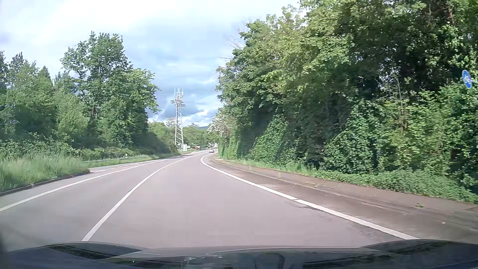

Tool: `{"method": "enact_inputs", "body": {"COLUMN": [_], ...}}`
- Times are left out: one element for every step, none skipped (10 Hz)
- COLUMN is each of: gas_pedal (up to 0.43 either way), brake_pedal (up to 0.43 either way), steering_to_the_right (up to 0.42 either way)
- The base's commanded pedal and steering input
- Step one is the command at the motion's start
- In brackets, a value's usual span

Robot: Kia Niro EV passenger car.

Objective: Follow the waypoints while adhering to traffic rules and regulations

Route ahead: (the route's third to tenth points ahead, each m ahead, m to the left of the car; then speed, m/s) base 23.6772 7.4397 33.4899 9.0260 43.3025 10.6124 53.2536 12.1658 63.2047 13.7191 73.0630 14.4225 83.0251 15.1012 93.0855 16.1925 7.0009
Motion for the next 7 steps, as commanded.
{"method": "enact_inputs", "body": {"gas_pedal": [0.22, 0.22, 0.22, 0.22, 0.22, 0.22, 0.22], "brake_pedal": [0.0, 0.0, 0.0, 0.0, 0.0, 0.0, 0.0], "steering_to_the_right": [-0.163, -0.146, -0.133, -0.119, -0.11, -0.097, -0.087]}}
